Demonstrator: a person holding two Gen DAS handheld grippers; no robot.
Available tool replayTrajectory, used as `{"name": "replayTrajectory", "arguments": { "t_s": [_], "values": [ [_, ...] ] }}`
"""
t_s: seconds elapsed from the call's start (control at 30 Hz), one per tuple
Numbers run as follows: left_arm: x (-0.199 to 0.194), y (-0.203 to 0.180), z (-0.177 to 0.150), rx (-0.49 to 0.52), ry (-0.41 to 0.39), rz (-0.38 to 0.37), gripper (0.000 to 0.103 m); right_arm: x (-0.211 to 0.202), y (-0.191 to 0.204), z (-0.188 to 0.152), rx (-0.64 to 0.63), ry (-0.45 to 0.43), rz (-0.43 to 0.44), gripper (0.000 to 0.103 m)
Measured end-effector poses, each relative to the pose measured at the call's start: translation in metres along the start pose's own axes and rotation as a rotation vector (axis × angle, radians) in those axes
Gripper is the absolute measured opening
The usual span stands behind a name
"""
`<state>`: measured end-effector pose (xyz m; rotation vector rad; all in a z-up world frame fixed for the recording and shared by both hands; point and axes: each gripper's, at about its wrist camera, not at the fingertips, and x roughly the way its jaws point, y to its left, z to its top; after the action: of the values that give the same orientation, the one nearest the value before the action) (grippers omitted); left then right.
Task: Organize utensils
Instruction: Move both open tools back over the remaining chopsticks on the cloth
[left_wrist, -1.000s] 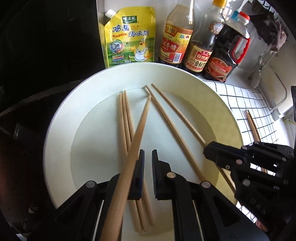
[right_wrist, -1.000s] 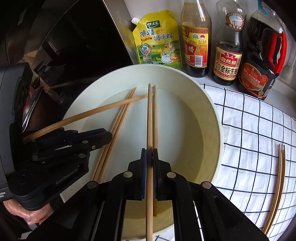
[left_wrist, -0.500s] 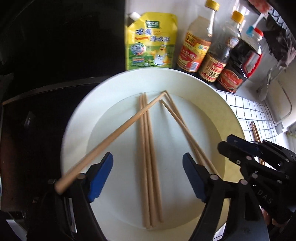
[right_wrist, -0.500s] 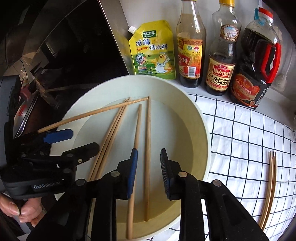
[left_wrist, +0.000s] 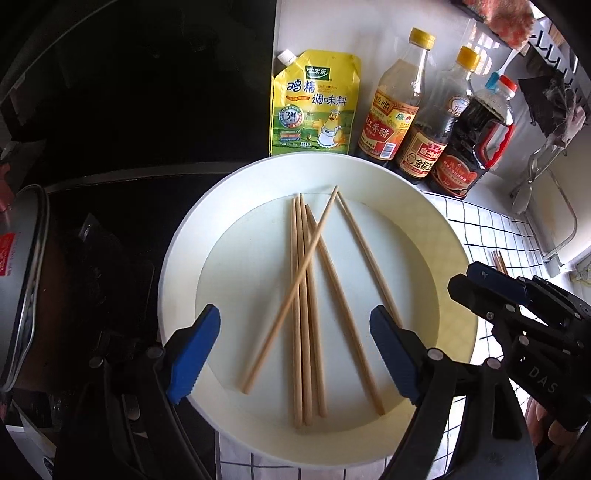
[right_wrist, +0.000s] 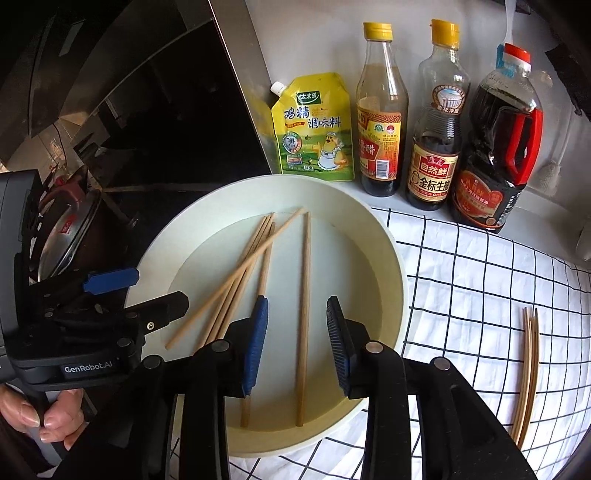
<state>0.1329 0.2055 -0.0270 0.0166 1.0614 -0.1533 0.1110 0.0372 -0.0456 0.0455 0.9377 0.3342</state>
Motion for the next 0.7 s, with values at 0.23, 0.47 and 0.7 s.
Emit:
{"name": "replayTrajectory", "arguments": {
  "t_s": [0.23,0.47,0.7],
  "values": [
    [-0.018,-0.007,-0.008,0.011,-0.030,0.007,0.082,-0.017,0.001,-0.009,0.001,-0.027,0.003,0.032],
    [-0.035,-0.020,-0.018,0.023,-0.054,0.016,0.082,-0.037,-0.001,-0.021,0.008,-0.055,0.004,0.033],
    [-0.045,-0.039,-0.029,0.035,-0.060,0.014,0.082,-0.054,-0.012,-0.038,0.024,-0.057,0.001,0.034]
  ]
}}
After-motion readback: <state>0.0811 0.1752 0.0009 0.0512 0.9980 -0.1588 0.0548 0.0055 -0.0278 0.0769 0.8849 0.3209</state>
